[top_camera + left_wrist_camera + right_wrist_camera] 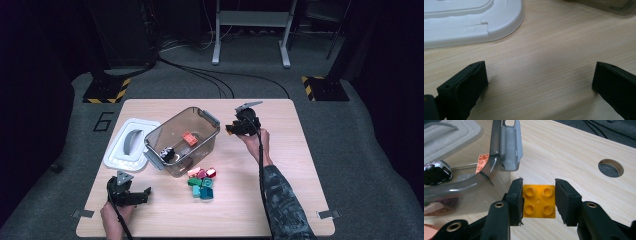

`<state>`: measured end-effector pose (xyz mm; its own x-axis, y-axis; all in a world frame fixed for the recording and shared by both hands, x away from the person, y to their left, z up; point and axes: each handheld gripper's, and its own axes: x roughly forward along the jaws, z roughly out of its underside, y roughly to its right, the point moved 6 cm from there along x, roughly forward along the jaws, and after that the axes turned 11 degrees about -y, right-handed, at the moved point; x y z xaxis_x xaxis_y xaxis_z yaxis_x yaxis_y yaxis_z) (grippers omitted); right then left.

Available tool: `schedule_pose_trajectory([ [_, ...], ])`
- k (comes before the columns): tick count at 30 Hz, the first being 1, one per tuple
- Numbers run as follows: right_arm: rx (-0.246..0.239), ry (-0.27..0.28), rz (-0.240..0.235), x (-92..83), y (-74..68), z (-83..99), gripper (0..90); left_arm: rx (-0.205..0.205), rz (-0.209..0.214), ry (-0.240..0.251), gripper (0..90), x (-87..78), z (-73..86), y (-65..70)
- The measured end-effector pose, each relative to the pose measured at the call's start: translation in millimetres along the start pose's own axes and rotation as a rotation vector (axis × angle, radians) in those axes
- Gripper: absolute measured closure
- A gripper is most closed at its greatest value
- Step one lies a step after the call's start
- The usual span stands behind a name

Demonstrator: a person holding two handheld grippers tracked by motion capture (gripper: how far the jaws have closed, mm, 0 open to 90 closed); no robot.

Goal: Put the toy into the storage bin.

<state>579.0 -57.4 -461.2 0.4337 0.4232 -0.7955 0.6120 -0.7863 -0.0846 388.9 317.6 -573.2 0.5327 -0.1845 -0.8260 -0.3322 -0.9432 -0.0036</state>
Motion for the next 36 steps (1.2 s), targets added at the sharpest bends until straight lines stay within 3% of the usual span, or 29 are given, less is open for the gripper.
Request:
schedule_pose_trajectory([
  [20, -0.048, 0.069, 0.028, -24.6, -10.1, -38.6, 59.3, -0.001, 0.0, 0.001, 0.0, 0.1, -0.1, 0.0],
  [29, -0.093, 0.089, 0.008, -30.2, -29.5, -54.7, 59.3, -0.002, 0.0, 0.001, 0.0, 0.1, -0.1, 0.1],
  [36, -0.157, 0.071, -0.023, -25.1, -50.3, -58.7, 59.3, -0.002, 0.0, 0.001, 0.0, 0.1, -0.1, 0.1],
])
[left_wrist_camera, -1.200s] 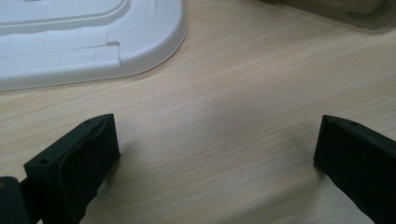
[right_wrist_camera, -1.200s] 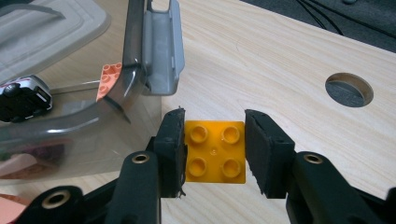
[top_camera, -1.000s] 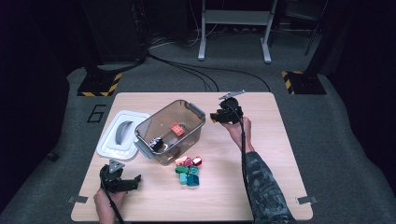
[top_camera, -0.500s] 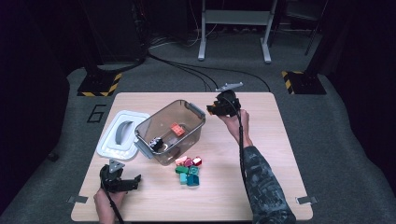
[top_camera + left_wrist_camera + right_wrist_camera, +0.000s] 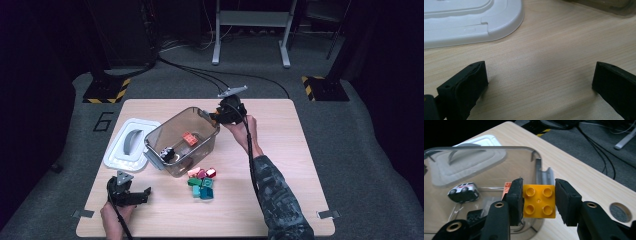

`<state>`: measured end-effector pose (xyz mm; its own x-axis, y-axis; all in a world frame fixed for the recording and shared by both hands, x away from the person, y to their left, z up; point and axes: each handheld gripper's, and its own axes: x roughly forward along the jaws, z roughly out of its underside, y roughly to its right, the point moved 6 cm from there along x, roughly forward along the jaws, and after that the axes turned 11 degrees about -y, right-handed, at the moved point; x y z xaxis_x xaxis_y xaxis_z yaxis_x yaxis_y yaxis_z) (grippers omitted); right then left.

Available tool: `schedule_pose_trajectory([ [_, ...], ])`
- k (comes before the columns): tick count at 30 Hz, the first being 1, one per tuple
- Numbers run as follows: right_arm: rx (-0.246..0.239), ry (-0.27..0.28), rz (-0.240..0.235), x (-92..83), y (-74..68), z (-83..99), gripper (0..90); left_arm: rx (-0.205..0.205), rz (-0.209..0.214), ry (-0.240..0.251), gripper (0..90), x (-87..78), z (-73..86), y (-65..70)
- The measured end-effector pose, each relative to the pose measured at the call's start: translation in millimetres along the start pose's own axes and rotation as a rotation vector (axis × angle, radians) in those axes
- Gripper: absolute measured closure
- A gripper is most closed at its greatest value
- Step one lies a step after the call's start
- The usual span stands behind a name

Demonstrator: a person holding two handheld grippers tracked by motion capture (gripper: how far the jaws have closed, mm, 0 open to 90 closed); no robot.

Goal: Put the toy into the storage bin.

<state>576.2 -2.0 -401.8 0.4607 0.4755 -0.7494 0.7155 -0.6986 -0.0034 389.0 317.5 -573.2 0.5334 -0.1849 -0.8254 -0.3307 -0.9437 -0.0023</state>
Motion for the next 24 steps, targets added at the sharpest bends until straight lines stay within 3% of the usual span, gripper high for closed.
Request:
schedule_pose_trajectory([
  [6, -0.044, -0.056, -0.032, 9.7, -20.0, 2.0, 59.2, 0.002, 0.0, -0.001, 0.0, 0.0, 0.1, -0.1],
  [11, -0.061, -0.093, -0.042, 16.1, -28.7, 8.4, 59.2, 0.003, 0.0, -0.002, 0.0, -0.1, 0.1, -0.1],
  [20, -0.065, -0.126, -0.05, 20.6, -32.7, 20.3, 59.0, 0.001, 0.0, 0.002, 0.0, 0.1, 0.0, -0.1],
  [24, -0.076, -0.116, -0.054, 18.1, -31.6, 22.8, 56.8, 0.0, 0.0, 0.007, 0.0, 0.5, -0.2, 0.0],
])
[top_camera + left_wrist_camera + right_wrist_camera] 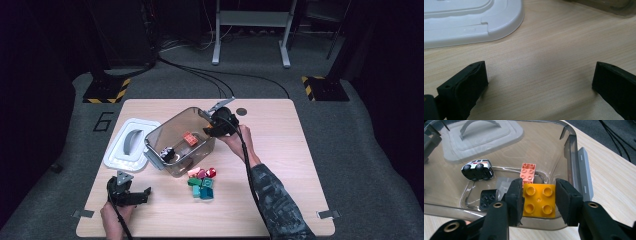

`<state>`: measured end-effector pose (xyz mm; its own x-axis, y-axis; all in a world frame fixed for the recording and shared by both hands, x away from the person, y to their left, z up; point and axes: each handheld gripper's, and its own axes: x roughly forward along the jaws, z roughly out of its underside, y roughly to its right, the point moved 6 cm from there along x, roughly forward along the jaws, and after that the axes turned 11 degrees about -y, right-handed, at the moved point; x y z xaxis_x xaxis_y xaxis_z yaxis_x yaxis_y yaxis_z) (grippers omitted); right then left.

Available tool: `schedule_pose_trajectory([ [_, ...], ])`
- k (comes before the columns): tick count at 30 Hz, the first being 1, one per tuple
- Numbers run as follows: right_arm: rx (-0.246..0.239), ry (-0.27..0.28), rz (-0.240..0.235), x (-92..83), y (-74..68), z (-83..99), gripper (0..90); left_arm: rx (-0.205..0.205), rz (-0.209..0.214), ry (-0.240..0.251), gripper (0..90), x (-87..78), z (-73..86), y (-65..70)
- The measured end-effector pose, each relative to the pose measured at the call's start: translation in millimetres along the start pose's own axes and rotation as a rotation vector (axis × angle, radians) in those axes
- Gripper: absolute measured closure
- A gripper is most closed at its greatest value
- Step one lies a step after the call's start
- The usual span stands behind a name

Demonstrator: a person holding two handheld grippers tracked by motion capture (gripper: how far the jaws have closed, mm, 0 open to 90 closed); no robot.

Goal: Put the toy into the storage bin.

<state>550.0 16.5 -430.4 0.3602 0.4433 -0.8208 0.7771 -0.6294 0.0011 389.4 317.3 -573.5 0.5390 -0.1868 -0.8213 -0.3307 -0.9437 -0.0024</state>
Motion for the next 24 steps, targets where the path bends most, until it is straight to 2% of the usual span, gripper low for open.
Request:
schedule_pose_trajectory([
  [6, 0.017, 0.029, 0.004, -7.7, 2.2, 4.2, 40.2, -0.001, 0.0, 0.001, 0.0, 0.1, -0.1, 0.1],
  [9, 0.042, 0.067, 0.01, -15.4, 1.6, 8.2, 31.5, 0.0, 0.0, 0.0, 0.0, 0.0, 0.0, 0.0],
  [11, 0.043, 0.081, 0.012, -20.1, 2.0, 13.1, 26.8, -0.001, 0.0, 0.001, 0.0, 0.1, -0.1, 0.1],
  [18, 0.065, 0.093, -0.002, -26.3, -1.4, 37.7, 17.5, -0.002, 0.0, 0.002, 0.0, 0.1, -0.1, 0.1],
  [24, 0.076, 0.069, -0.023, -13.8, -11.4, 67.8, 14.7, -0.002, 0.0, 0.001, 0.0, 0.1, -0.1, 0.1],
])
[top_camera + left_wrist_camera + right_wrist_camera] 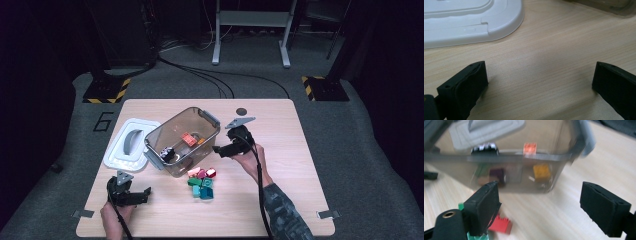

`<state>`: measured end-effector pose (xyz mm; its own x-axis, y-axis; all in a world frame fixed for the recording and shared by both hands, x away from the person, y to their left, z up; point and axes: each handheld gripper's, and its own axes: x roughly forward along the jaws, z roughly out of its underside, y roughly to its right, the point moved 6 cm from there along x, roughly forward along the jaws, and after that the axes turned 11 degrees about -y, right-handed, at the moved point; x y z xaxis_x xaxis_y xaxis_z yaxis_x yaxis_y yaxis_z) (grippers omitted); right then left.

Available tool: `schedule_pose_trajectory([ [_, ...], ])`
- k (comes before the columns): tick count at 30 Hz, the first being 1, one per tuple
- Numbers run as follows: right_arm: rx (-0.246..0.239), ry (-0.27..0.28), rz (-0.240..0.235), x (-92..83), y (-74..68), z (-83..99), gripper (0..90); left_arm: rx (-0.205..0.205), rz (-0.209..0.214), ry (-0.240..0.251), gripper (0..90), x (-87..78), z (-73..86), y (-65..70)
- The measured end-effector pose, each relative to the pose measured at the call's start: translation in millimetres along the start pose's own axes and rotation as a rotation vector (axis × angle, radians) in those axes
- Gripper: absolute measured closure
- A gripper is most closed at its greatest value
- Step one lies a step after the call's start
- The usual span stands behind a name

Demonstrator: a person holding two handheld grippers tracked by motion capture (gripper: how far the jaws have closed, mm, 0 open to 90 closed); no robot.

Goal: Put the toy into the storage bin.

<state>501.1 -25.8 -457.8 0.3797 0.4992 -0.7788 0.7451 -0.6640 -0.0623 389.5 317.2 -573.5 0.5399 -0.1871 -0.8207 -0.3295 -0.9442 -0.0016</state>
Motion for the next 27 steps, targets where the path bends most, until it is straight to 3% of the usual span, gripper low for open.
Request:
schedule_pose_trajectory([
  [7, 0.035, -0.066, -0.034, 30.4, -13.7, 33.0, 12.5, 0.001, 0.0, -0.001, 0.0, -0.1, 0.1, -0.1],
  [13, 0.038, -0.079, -0.058, 50.4, -32.3, 42.1, 16.7, 0.0, 0.0, 0.0, 0.0, 0.0, 0.0, 0.0],
  [17, 0.038, -0.087, -0.054, 58.7, -41.5, 43.5, 27.1, 0.001, 0.0, 0.0, 0.0, 0.0, 0.0, -0.1],
  [27, 0.044, -0.122, -0.06, 64.3, -42.3, 54.2, 45.6, 0.0, 0.0, 0.0, 0.0, 0.0, 0.0, 0.0],
])
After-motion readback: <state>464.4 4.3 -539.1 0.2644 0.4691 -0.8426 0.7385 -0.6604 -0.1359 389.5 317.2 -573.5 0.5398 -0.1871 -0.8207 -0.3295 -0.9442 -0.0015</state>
